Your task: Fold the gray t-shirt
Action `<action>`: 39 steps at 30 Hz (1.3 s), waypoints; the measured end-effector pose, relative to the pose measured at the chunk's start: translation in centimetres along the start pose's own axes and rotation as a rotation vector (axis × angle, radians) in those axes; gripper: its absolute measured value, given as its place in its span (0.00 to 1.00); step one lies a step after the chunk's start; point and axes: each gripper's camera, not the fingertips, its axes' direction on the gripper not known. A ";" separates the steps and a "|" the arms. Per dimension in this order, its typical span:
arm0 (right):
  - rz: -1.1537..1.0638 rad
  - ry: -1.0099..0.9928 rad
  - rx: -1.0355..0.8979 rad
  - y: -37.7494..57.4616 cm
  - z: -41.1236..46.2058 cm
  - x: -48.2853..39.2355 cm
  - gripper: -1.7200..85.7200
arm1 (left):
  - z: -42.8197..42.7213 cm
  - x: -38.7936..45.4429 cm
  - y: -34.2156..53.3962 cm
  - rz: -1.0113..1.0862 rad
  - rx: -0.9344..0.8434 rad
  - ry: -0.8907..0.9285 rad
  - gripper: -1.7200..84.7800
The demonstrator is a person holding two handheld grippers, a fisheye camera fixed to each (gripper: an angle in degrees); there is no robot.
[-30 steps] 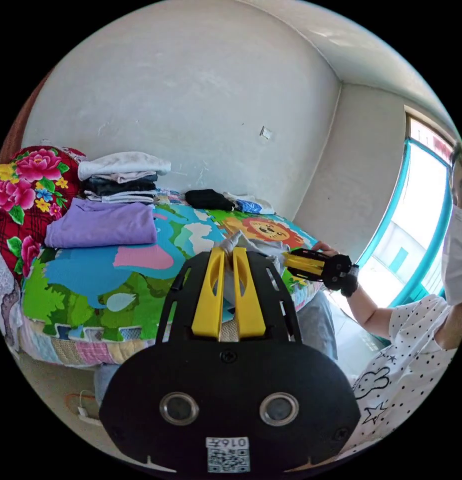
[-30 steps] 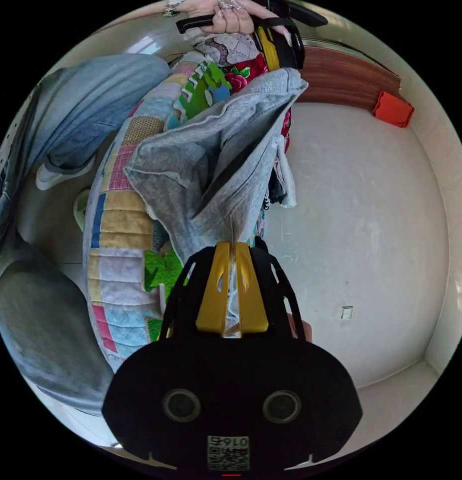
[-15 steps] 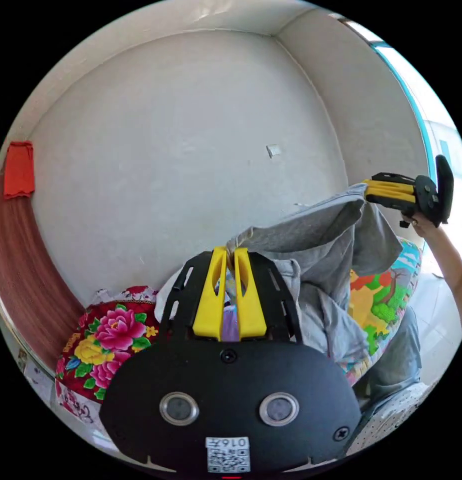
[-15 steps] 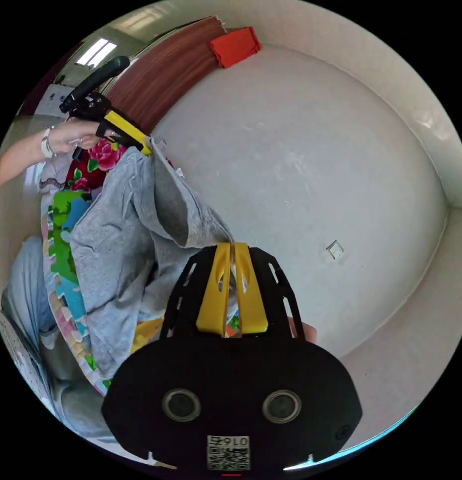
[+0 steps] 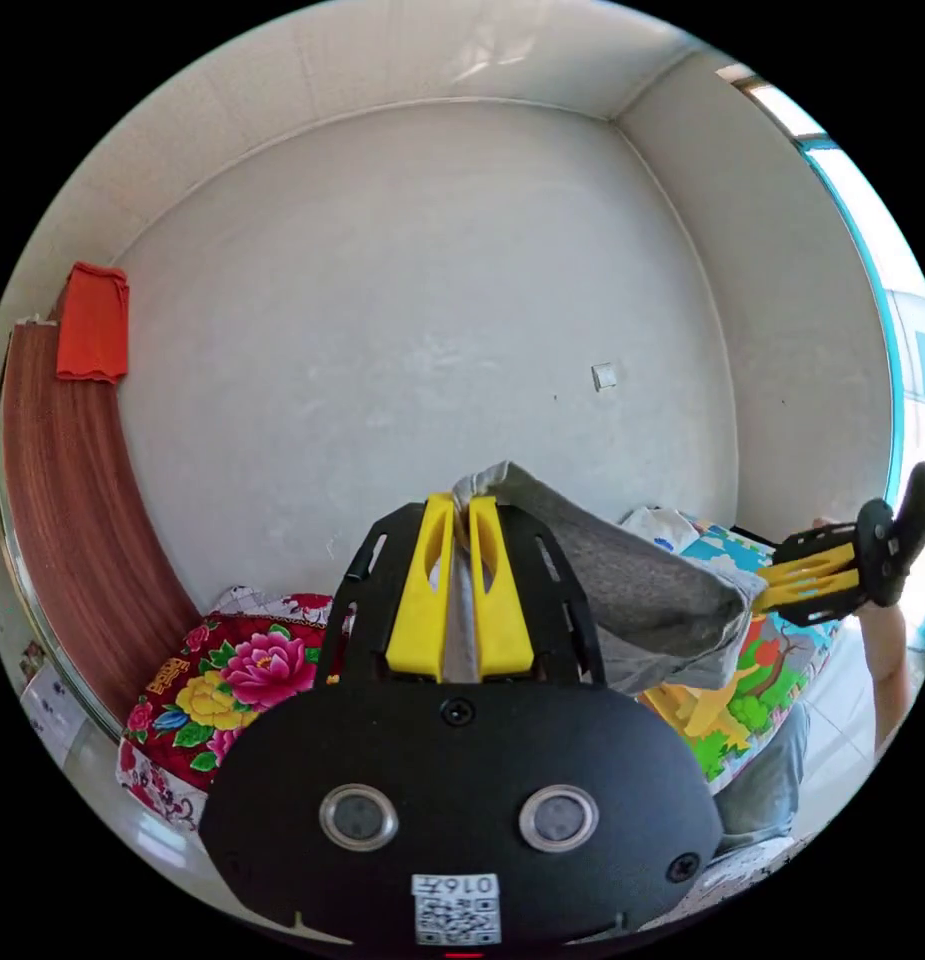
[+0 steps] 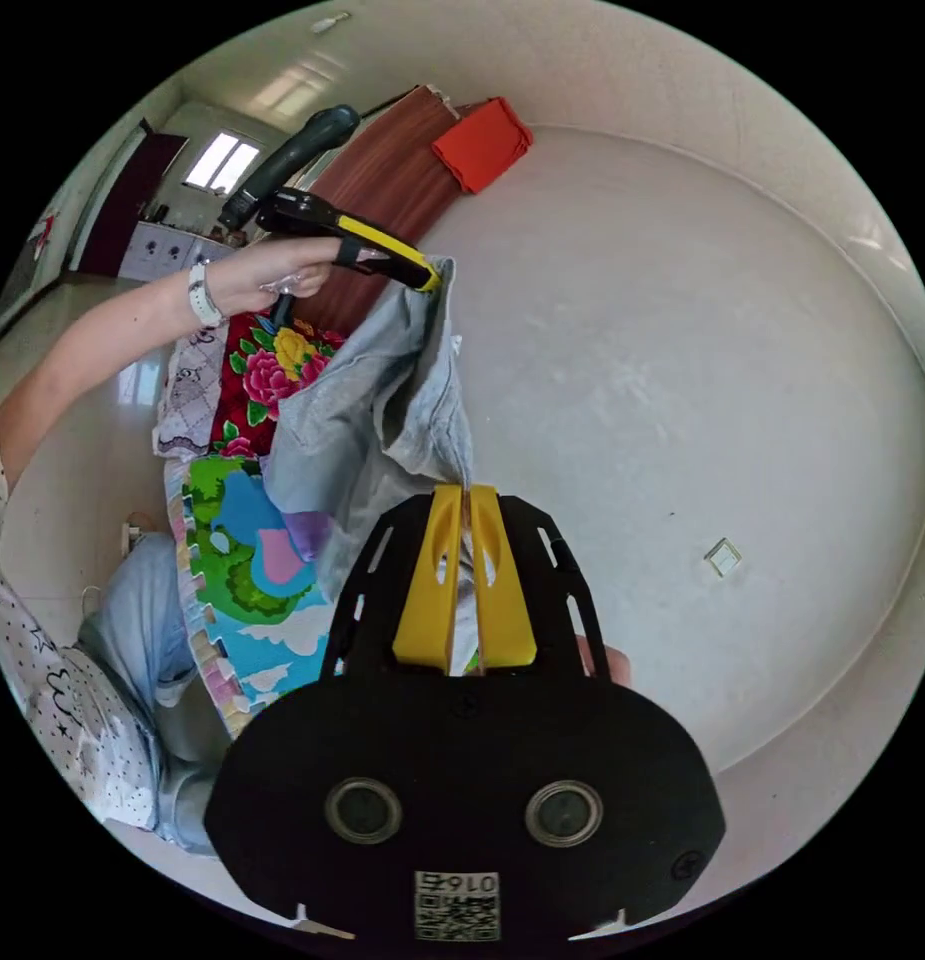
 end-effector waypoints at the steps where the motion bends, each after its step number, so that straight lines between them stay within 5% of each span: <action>1: -0.009 -0.141 0.022 0.2 0.2 0.2 0.02 | 0.7 0.1 -0.5 0.010 -0.018 0.010 0.01; 5: 0.039 -0.362 0.115 2.1 1.6 1.0 0.02 | 6.3 4.3 -4.0 0.134 -0.062 0.015 0.01; 12: 0.205 -0.309 -0.017 9.3 5.6 4.3 0.02 | 24.9 19.8 -7.2 0.273 -0.240 0.363 0.02; 20: 0.362 0.054 -0.535 25.6 10.3 9.1 0.03 | 46.1 36.3 0.6 0.135 -0.688 0.998 0.10; 23: 0.345 0.107 -0.824 32.9 12.5 10.7 0.04 | 49.1 35.7 2.6 0.121 -0.712 1.029 0.10; 26: 0.464 0.062 -0.902 38.8 12.3 12.7 0.07 | 50.0 31.8 4.4 0.173 -0.678 0.900 0.10; 30: 0.673 -0.064 -0.671 42.7 8.7 15.1 0.09 | 48.5 25.1 10.2 0.282 -0.636 0.646 0.14; 34: 0.731 -0.103 -0.312 44.5 3.5 14.0 0.12 | 45.6 20.3 17.3 0.236 -0.649 0.705 0.17; 39: 0.545 -0.164 -0.304 44.0 3.9 8.7 0.16 | 43.1 19.6 25.3 0.235 -0.659 0.720 0.17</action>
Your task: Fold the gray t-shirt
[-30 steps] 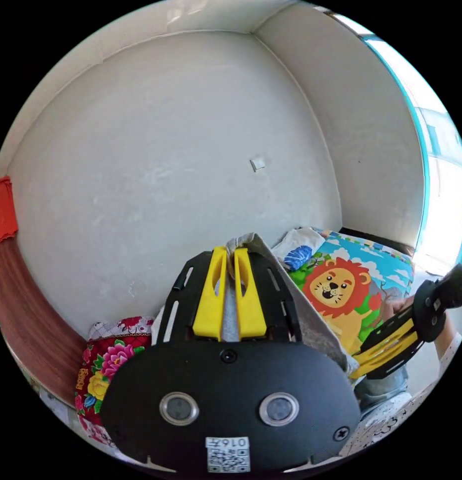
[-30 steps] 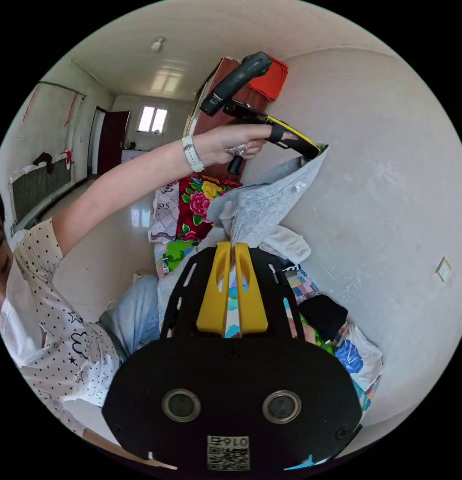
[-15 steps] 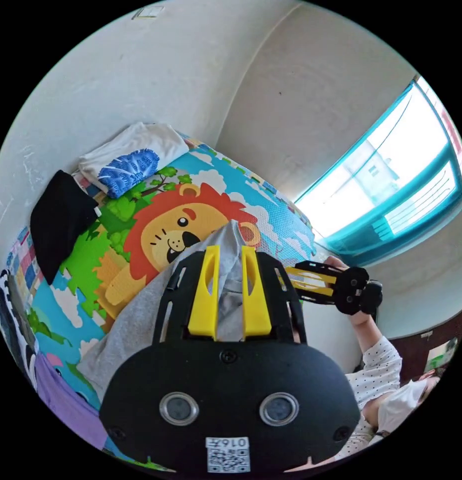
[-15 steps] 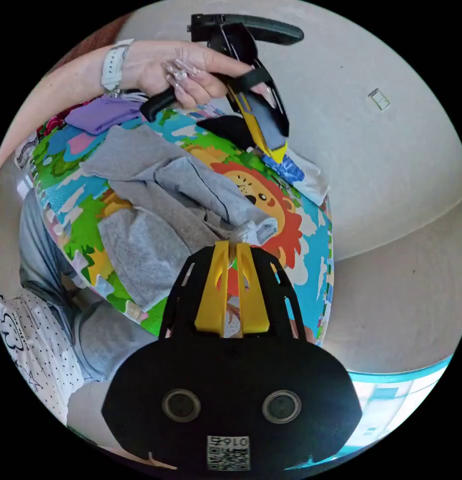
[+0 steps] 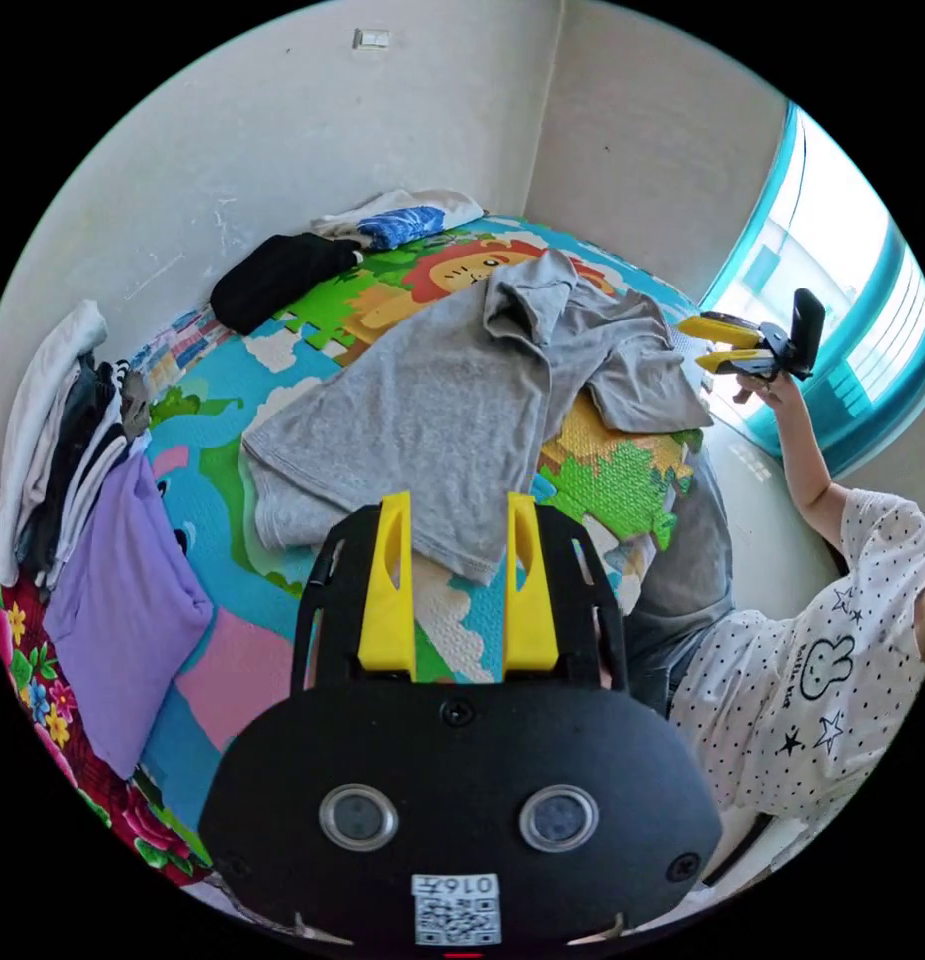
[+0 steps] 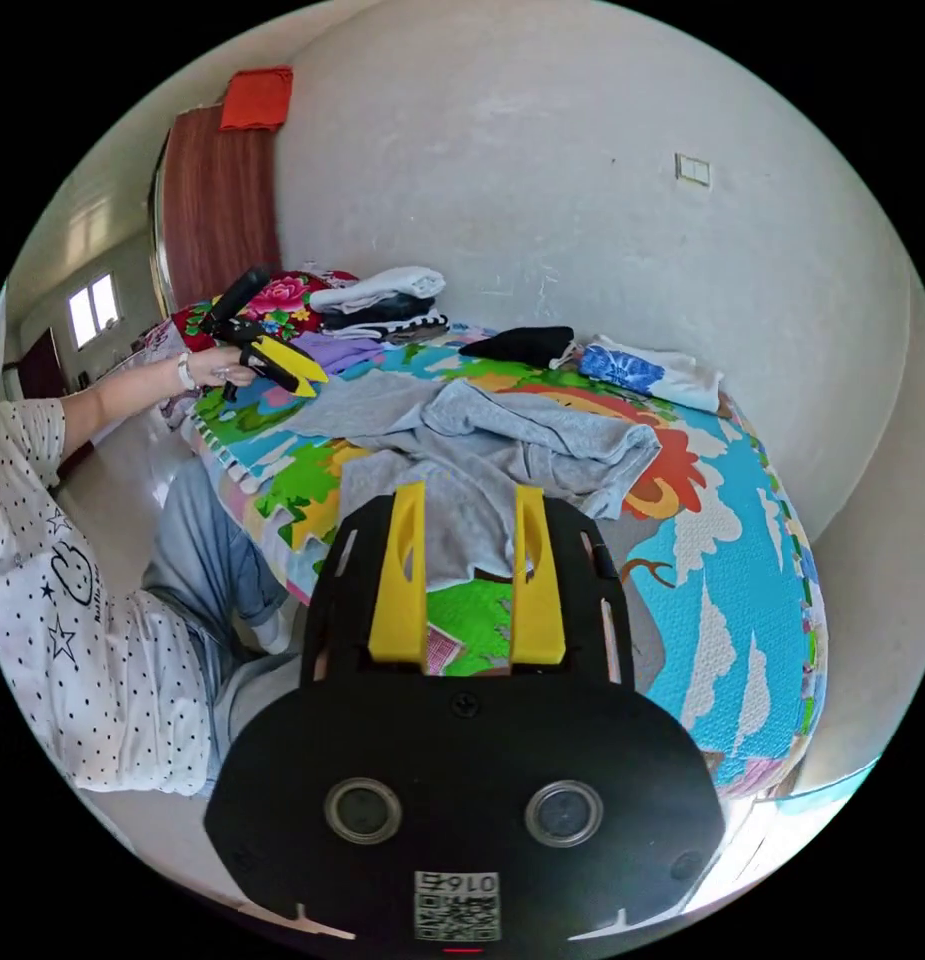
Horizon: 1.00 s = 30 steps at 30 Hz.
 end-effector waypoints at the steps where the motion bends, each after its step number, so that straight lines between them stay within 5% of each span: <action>1: -0.040 -0.010 -0.032 0.2 1.1 -1.2 0.17 | 0.4 0.2 0.3 0.004 0.004 -0.013 0.17; 6: -0.097 -0.074 -0.103 1.6 5.5 -4.5 0.18 | 3.7 -1.9 0.4 -0.060 0.003 0.054 0.15; 11: -0.017 0.159 0.014 4.8 5.7 -5.9 0.08 | 4.7 -2.7 0.1 -0.039 -0.048 0.050 0.03; 19: -0.021 0.191 -0.025 7.6 4.0 -3.8 0.03 | 0.1 -9.0 -2.8 -0.101 0.019 0.413 0.01; 22: 0.016 0.150 0.000 8.8 3.5 -2.6 0.03 | -3.8 -15.3 -5.2 -0.278 0.112 0.279 0.02; 26: 0.071 0.132 0.032 10.1 3.1 -1.9 0.03 | -9.9 -23.7 -2.9 -0.741 0.516 -0.033 0.13; 30: 0.086 0.147 0.035 10.8 2.9 -1.8 0.03 | -5.2 -23.6 -2.1 -0.592 0.332 0.058 0.15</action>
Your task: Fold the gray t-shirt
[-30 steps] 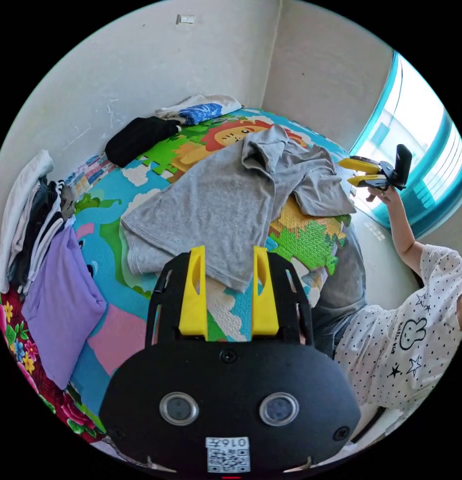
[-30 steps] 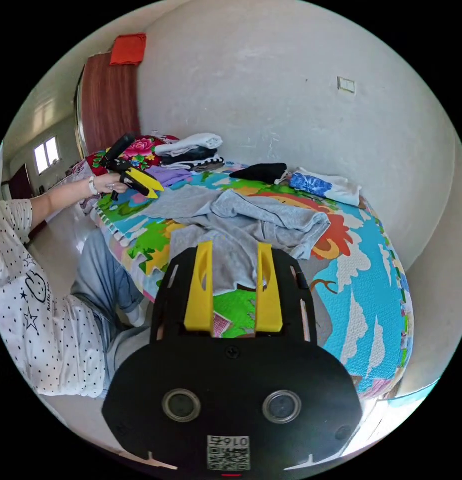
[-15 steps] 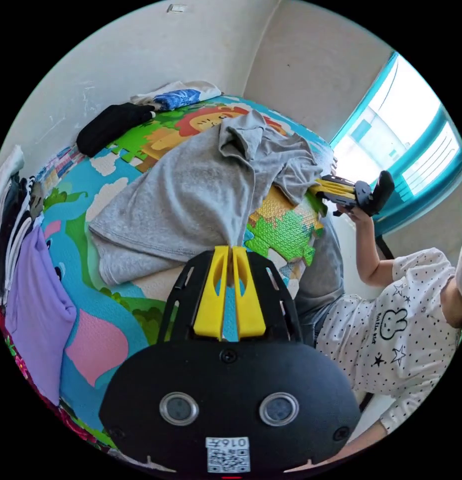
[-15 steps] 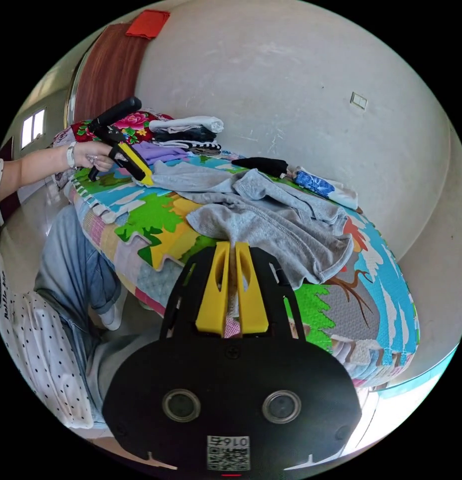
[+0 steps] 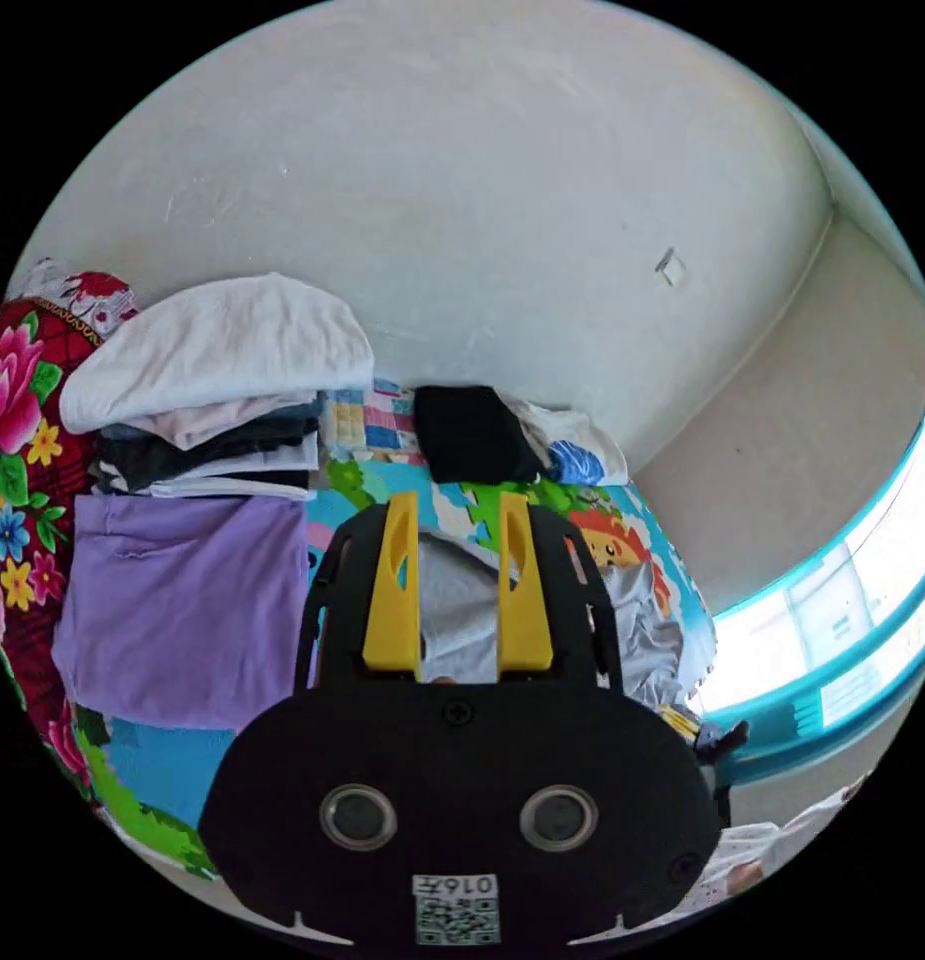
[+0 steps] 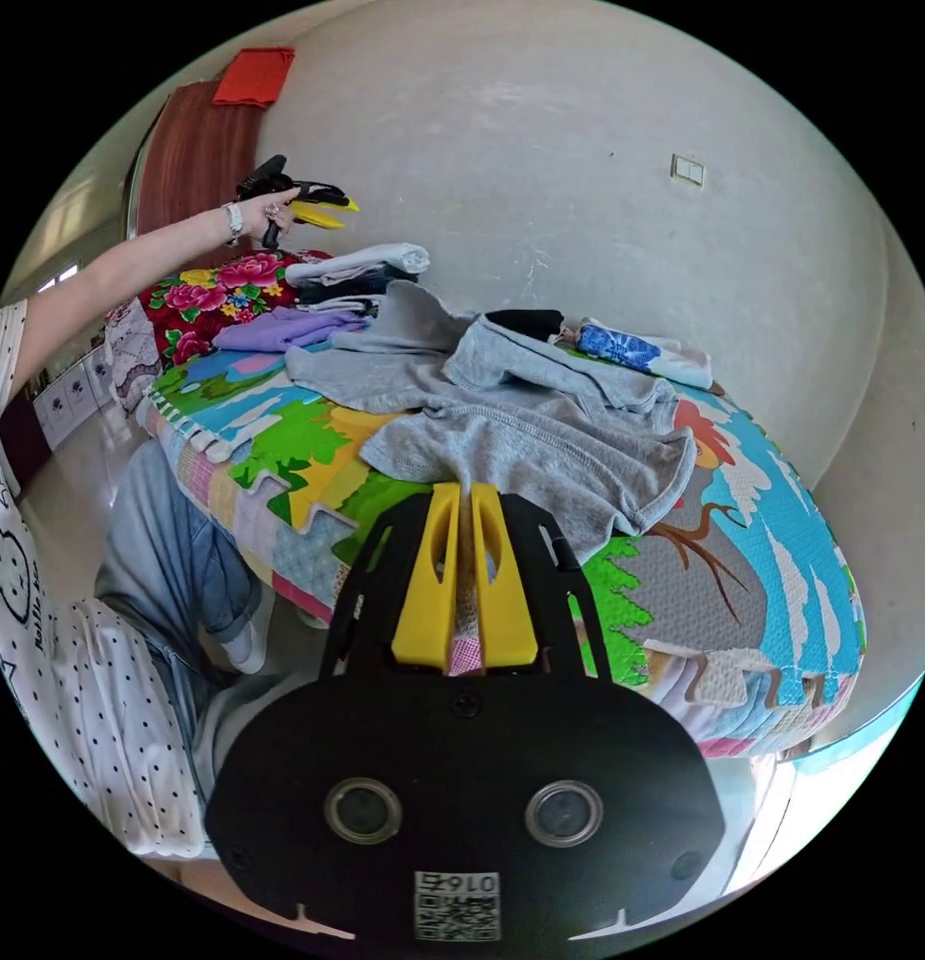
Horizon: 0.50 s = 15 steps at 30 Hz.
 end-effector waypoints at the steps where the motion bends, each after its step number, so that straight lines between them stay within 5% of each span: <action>1: 0.007 -0.002 0.006 0.3 -0.1 0.2 0.03 | 1.1 0.1 0.9 0.030 -0.049 0.021 0.15; 7: 0.031 -0.026 0.011 1.2 -0.4 1.0 0.03 | 8.2 -0.1 13.4 0.237 -0.377 0.034 0.15; 12: 0.019 -0.004 -0.002 1.5 -0.6 0.9 0.03 | 3.6 -2.0 19.1 0.266 -0.104 -0.128 0.13; 15: 0.036 -0.015 -0.001 1.7 -0.8 1.2 0.03 | 2.6 -4.0 20.0 0.236 -0.095 -0.158 0.17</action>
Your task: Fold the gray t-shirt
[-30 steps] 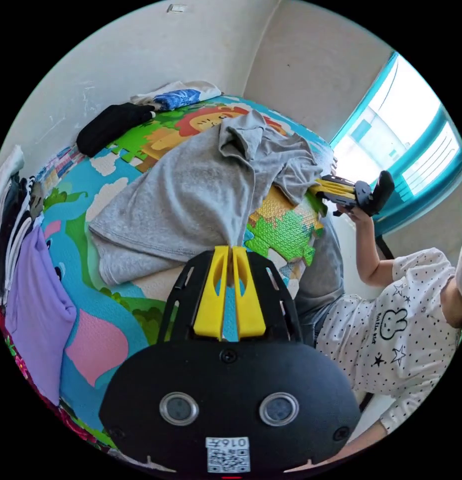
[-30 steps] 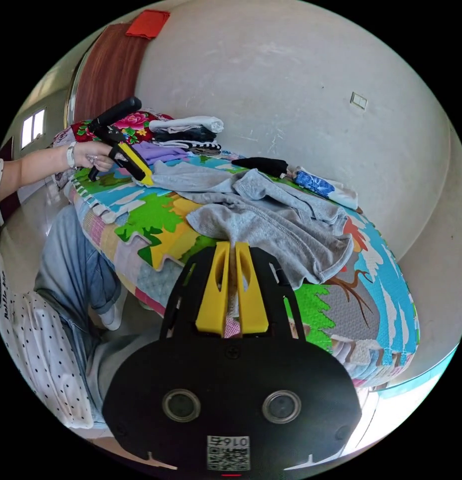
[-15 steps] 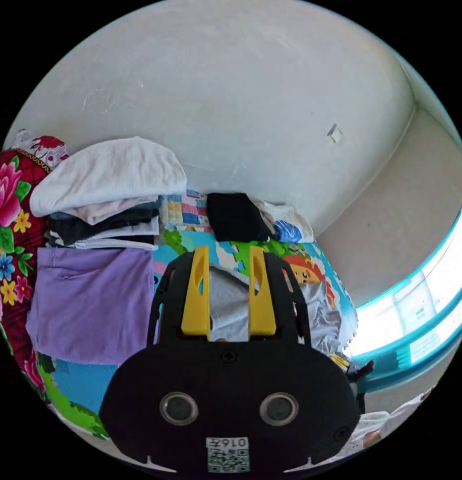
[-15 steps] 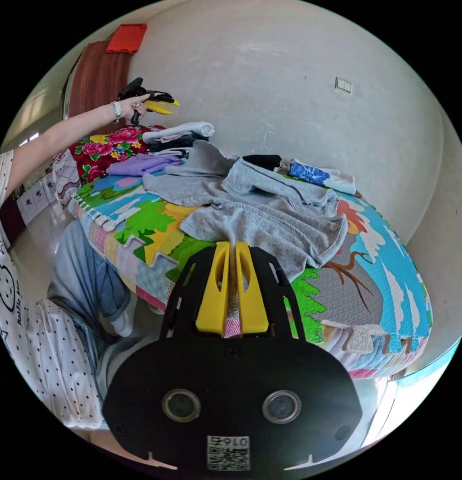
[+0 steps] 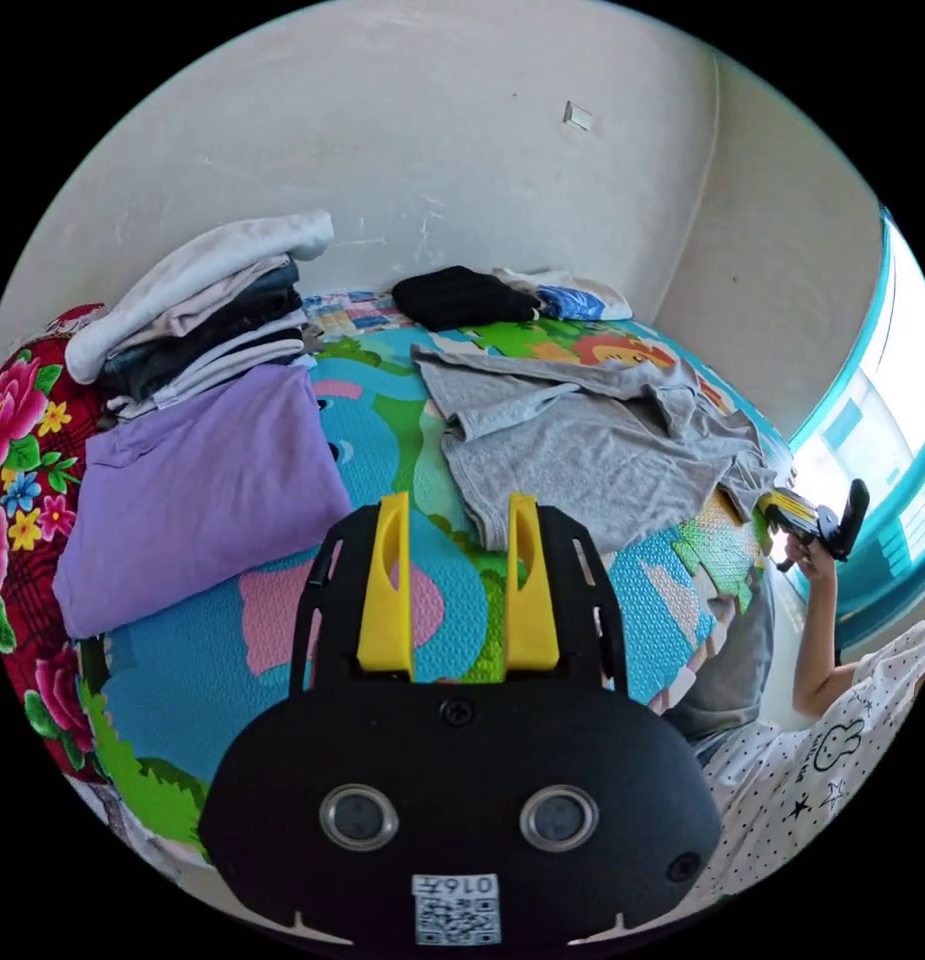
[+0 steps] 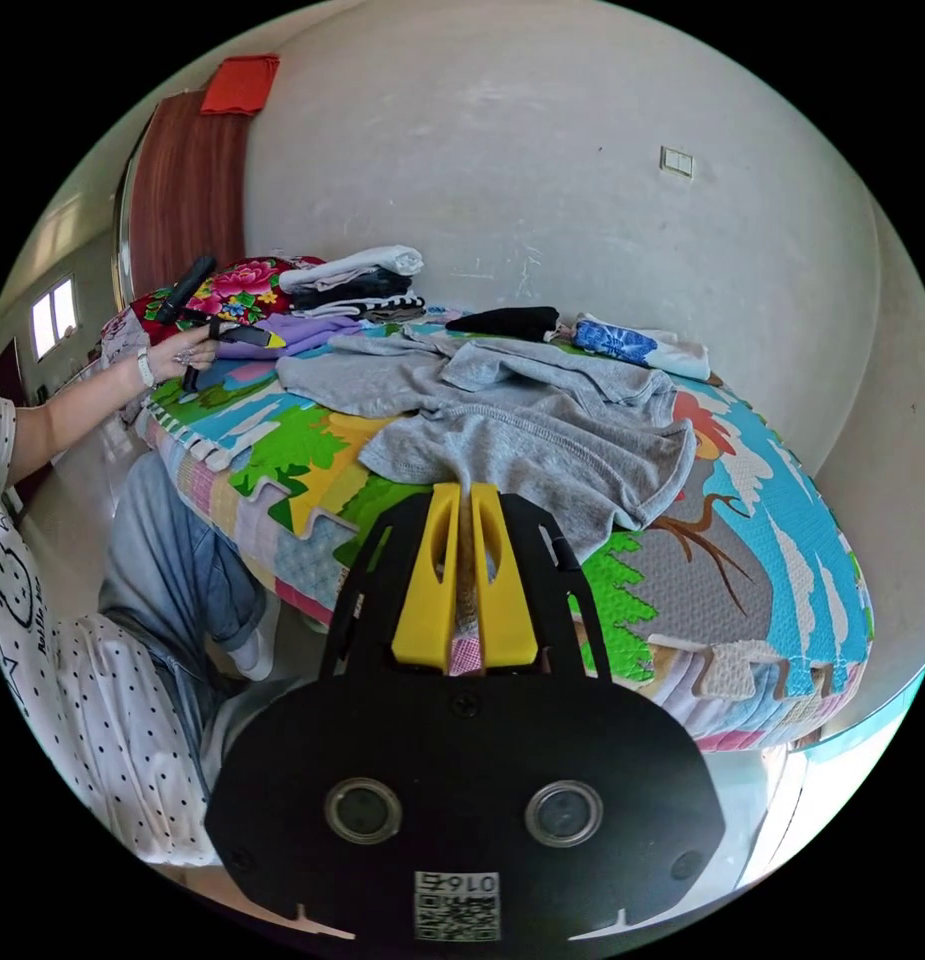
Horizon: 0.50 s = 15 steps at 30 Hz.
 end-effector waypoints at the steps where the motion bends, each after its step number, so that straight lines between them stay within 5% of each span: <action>1: 0.012 -0.005 0.002 0.1 -0.1 0.1 0.03 | 0.4 -0.3 0.1 0.005 -0.033 0.029 0.17; 5: 0.036 0.010 0.019 0.4 -0.2 0.0 0.03 | 3.8 -1.0 0.7 0.039 -0.187 0.333 0.17; 9: 0.040 0.022 0.017 0.3 -0.3 -0.2 0.03 | 3.6 -1.3 1.4 0.027 -0.089 0.296 0.03; 15: 0.033 0.204 -0.021 -1.6 -1.1 -0.9 0.02 | -0.8 -2.1 0.3 0.027 0.025 0.523 0.01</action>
